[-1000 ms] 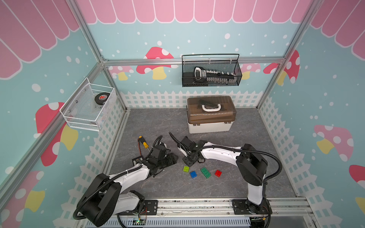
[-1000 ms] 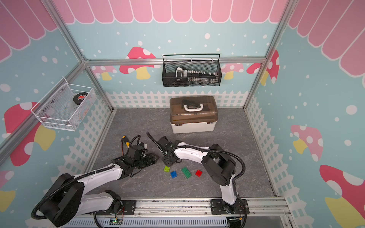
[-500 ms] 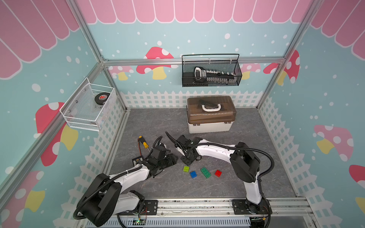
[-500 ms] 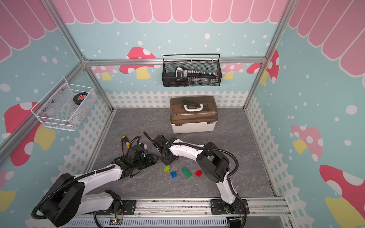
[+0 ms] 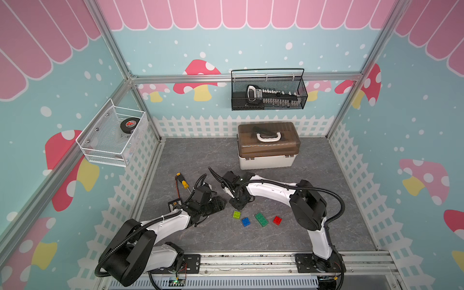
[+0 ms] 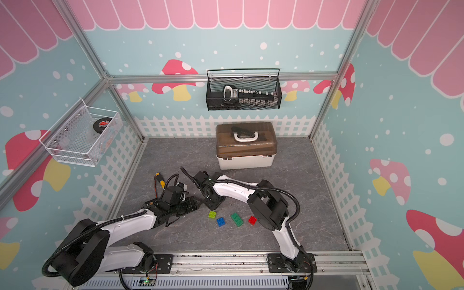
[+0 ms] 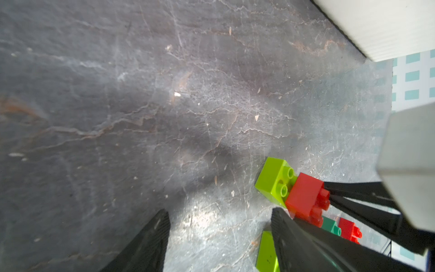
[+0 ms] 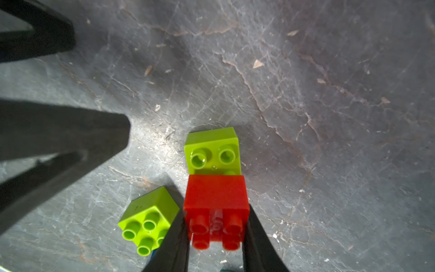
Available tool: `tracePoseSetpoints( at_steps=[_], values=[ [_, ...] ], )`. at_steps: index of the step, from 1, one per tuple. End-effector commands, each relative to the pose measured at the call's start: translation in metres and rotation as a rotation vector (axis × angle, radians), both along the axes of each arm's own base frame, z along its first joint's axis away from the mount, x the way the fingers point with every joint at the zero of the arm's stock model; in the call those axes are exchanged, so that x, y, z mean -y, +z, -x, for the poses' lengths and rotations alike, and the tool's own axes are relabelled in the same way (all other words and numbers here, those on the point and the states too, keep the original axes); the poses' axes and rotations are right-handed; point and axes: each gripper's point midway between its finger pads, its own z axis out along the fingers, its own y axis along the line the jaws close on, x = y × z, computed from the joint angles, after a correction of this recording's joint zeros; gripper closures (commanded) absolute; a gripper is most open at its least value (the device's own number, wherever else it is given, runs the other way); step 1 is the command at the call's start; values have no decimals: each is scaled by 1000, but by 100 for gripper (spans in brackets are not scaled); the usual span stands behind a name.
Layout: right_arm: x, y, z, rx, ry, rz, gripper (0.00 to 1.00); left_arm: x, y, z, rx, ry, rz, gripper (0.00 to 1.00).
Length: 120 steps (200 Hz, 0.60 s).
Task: Assemble the letter y with lego
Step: Place the lego brick at the center of the board.
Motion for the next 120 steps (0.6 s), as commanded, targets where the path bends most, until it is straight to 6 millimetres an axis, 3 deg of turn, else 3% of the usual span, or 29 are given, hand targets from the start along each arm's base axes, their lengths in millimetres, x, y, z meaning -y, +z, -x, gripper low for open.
tracePoseSetpoints(
  at_steps=[1,34,72,89,120],
  values=[
    [-1,9,7,-13,11,-15,74,0,0,-3,-4,12,16,30],
    [0,20,3,25,2,-43,73,0,0,-3,-4,12,11,30],
    [17,32,-2,62,-23,-43,73,0,1,-4,-4,10,9,30],
    [30,28,-5,52,-50,-26,73,1,1,-4,-7,8,9,30],
    [52,4,-9,16,-98,13,73,2,2,-5,-4,8,14,30]
  ],
)
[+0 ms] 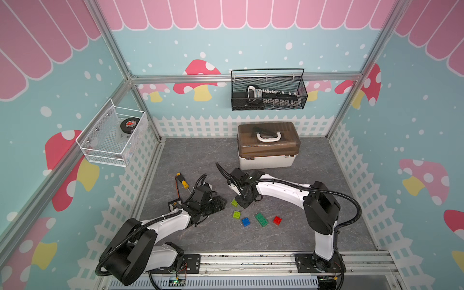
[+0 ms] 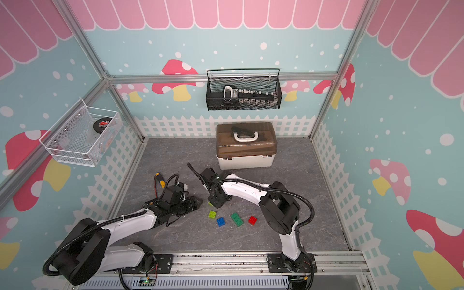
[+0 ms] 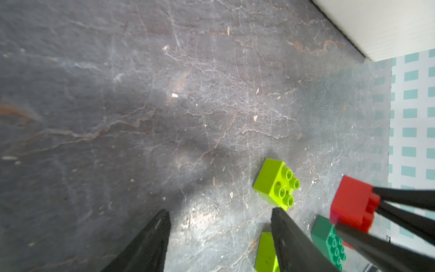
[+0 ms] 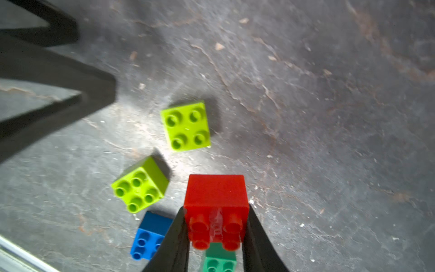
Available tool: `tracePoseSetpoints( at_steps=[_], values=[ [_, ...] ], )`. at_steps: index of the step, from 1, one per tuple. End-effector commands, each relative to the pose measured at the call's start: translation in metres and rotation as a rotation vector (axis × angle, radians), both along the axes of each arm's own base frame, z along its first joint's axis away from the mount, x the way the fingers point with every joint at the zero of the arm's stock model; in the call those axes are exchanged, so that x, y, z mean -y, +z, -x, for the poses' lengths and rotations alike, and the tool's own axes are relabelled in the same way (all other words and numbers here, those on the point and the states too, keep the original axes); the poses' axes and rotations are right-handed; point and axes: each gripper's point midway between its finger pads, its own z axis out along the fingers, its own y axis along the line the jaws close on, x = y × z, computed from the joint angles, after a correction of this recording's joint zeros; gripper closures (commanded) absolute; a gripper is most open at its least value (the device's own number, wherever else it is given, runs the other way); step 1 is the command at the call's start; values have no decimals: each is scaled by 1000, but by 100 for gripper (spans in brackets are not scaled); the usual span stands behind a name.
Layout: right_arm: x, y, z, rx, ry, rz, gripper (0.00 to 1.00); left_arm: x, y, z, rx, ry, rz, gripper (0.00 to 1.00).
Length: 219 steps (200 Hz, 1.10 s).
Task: Assemble the letter y with lego
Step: Place the lego brick at the center of the board, then pick up the lego brick from the center of the board.
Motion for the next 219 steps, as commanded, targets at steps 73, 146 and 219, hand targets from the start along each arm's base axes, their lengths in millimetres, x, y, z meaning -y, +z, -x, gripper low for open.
tracePoseSetpoints(
  at_steps=[73,146,219],
  values=[
    [17,-36,-4,-26,-75,10,53,1,1,-4,-8,9,6,30],
    [13,-35,-12,-15,-84,-15,54,2,-3,-5,-18,8,8,30],
    [11,-42,-9,-35,-73,-19,68,1,-4,-5,-19,10,5,30]
  ],
)
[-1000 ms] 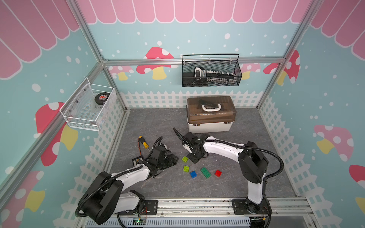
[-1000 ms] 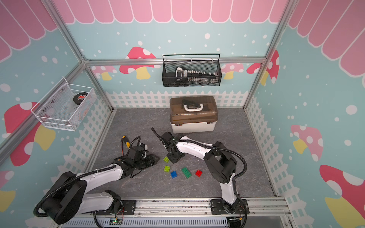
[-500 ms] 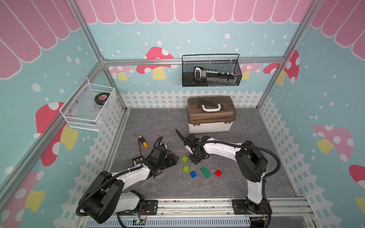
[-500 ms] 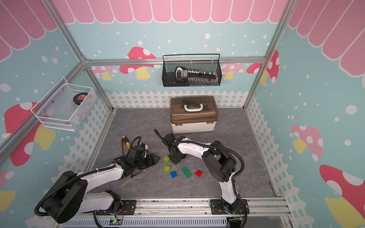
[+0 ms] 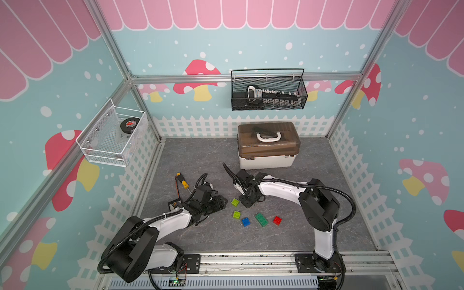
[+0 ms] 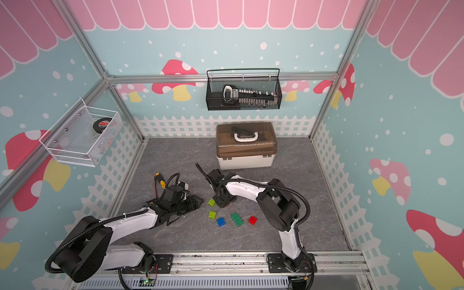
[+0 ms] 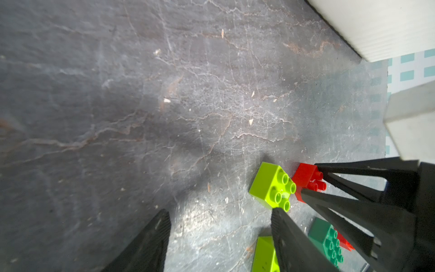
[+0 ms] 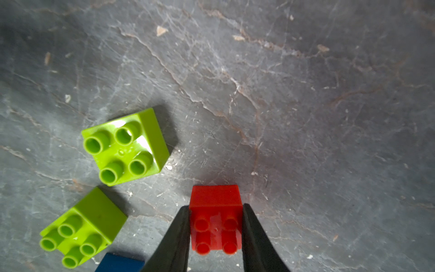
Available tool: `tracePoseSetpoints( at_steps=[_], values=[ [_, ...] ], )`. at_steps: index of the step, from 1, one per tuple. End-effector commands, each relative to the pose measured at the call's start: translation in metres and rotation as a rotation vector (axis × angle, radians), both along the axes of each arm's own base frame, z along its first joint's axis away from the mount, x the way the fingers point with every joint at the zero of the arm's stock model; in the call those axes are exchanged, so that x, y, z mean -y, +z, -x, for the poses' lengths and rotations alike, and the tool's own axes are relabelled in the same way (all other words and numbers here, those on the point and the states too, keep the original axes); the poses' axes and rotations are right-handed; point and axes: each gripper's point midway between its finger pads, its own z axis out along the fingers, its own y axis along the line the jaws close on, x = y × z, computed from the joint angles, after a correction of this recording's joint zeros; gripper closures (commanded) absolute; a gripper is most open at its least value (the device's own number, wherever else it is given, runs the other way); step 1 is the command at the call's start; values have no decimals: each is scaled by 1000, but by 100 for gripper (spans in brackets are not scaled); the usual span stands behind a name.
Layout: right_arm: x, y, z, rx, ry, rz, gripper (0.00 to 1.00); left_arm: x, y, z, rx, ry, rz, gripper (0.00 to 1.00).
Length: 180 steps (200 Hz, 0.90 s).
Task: Assemble the letter y with lego
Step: Pick up the lego brick from the center of the board.
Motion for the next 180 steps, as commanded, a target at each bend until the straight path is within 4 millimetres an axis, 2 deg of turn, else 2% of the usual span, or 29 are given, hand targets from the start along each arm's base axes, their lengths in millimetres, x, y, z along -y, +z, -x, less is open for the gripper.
tracePoseSetpoints(
  at_steps=[1,22,41,56,83,130,180],
  values=[
    [3,-10,2,-27,6,14,68,-2,-3,-1,-21,15,-3,30],
    [2,-13,3,-36,11,17,68,-3,-4,-1,-23,17,-5,30],
    [1,-13,4,-44,14,14,75,-2,-4,-1,-23,17,-3,30],
    [0,-6,3,-30,14,0,76,-2,-4,-1,-23,16,-3,30],
    [-7,19,2,7,57,-49,77,-3,-3,-1,-19,18,-4,30],
    [-22,34,8,21,175,-61,78,-2,-4,-1,-22,16,-1,30],
    [-41,38,8,30,242,-65,79,-3,-6,0,-25,19,-6,30]
  ],
)
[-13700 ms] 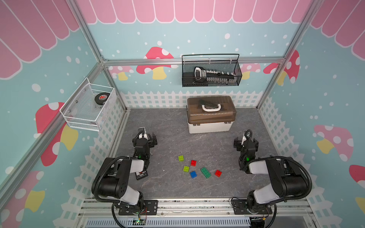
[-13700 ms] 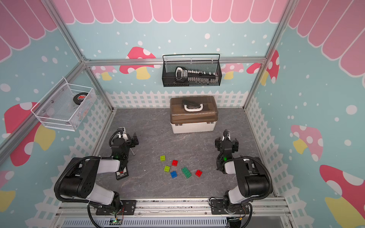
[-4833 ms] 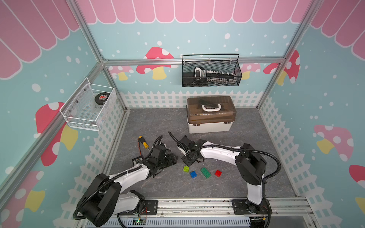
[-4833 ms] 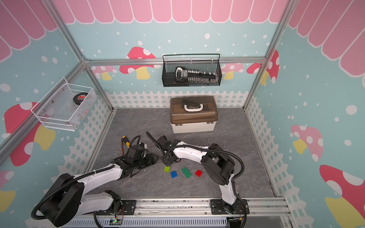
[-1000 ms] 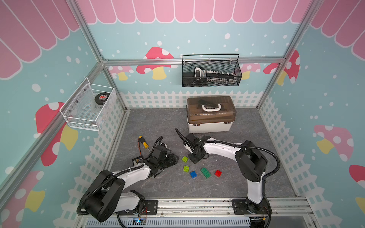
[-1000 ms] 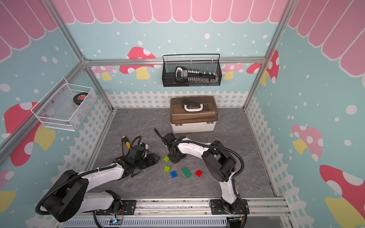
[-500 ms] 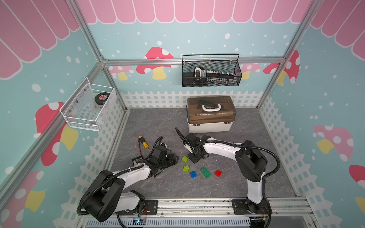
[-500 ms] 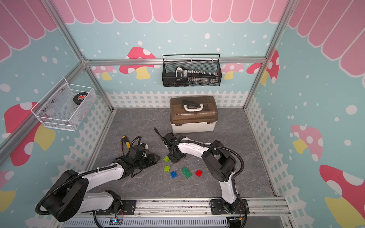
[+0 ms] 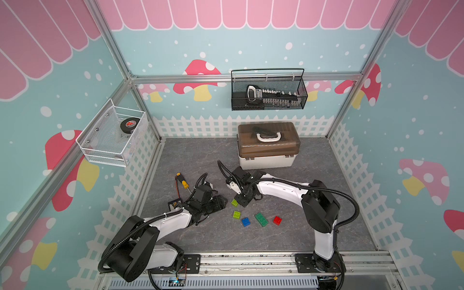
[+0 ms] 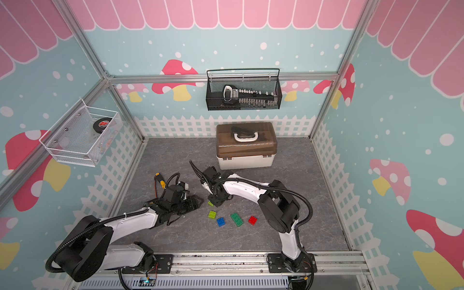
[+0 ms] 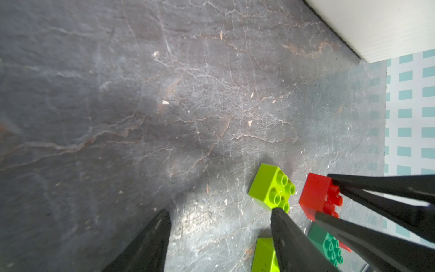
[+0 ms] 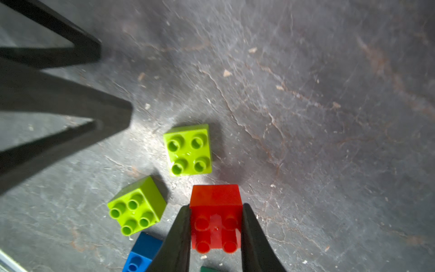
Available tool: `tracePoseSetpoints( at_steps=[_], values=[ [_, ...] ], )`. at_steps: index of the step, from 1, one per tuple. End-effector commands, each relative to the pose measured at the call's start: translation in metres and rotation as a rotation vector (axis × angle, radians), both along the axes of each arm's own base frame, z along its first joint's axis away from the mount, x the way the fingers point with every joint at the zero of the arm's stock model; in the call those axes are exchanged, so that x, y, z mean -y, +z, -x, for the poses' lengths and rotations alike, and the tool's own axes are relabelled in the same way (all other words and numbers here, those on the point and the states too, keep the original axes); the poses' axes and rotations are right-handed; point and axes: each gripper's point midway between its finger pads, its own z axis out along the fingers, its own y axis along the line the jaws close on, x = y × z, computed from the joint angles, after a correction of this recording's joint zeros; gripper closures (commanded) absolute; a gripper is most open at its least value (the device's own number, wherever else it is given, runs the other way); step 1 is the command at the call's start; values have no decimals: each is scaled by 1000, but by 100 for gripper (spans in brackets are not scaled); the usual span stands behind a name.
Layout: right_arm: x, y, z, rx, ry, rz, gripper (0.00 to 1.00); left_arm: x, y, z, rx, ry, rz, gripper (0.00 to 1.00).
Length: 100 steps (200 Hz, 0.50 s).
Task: Assemble the letter y with lego
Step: Pick up the lego brick from the center of the board, then assemble the lego brick with the lego brick.
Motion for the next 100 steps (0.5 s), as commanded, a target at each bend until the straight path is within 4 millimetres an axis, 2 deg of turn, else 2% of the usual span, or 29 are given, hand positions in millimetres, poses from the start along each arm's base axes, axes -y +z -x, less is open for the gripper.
tracePoseSetpoints(
  at_steps=[1,100],
  values=[
    [-9,6,5,-2,70,-4,79,-4,-6,1,-28,19,-9,30],
    [-16,-7,11,-45,127,28,80,-5,-7,1,-28,20,-12,30]
  ],
)
